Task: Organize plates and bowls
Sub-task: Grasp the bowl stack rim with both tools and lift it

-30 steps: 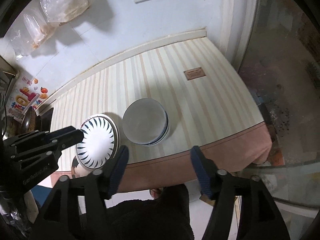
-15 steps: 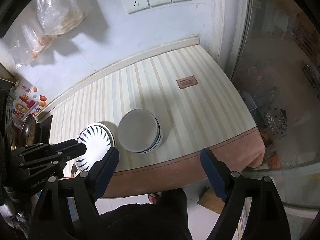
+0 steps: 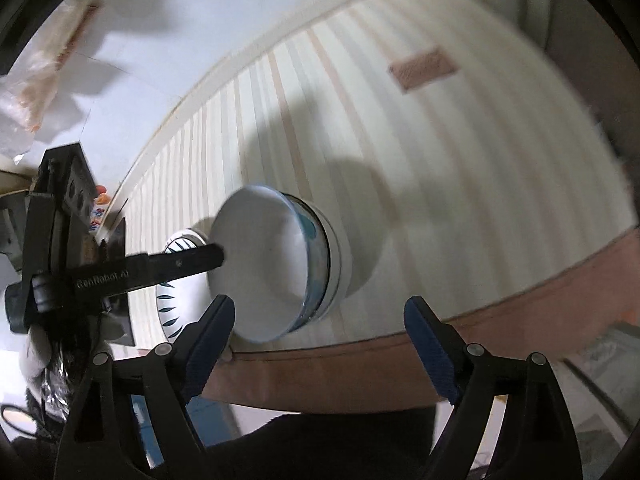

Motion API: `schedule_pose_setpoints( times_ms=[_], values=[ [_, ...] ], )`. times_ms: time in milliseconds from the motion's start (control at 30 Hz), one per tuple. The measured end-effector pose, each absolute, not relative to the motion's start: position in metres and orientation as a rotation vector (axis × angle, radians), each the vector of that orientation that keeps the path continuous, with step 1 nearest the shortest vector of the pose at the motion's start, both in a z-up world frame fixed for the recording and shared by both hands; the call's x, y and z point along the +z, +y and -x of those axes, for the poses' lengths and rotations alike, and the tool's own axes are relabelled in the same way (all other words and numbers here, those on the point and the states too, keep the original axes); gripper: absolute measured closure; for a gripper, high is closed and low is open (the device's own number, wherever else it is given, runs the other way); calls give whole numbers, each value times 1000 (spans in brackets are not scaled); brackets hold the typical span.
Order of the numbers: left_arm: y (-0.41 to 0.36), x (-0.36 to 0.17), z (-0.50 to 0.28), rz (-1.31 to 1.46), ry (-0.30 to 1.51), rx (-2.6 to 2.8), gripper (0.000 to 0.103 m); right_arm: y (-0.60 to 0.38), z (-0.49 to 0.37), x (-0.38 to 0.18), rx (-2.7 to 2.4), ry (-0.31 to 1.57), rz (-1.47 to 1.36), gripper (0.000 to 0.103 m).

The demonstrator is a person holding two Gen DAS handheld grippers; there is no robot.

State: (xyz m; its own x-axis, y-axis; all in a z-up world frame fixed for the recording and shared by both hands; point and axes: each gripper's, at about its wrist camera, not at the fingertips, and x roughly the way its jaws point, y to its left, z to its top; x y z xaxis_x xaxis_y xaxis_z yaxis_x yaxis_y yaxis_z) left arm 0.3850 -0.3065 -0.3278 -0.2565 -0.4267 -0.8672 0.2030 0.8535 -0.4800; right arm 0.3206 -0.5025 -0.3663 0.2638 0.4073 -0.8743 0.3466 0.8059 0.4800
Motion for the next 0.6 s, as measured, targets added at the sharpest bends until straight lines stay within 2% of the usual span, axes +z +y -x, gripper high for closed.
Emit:
schedule_pose_setpoints(
  times_ms=[200,367,433,467,500,600],
  values=[
    [-321,-341,-388,159,1783,-637,81,-499,-345,-414,105,1408,-744,14],
    [-310,-294,-389,154,1670,-659,81,-500,-356,-422,128,1415,-776,14],
    [-302,-275,-391,121,1609,-653,69,-499,-357,-420,142,1407,-788,14],
    [-299,-272,-392,111,1598,-647,57,-499,-357,-418,146,1403,-789,14],
    [-296,-272,-394,94,1590,-636,49,-499,-359,-416,151,1398,-785,14],
    [-291,-289,-398,77,1636,-617,49,-496,-362,-415,160,1401,-770,14]
  ],
)
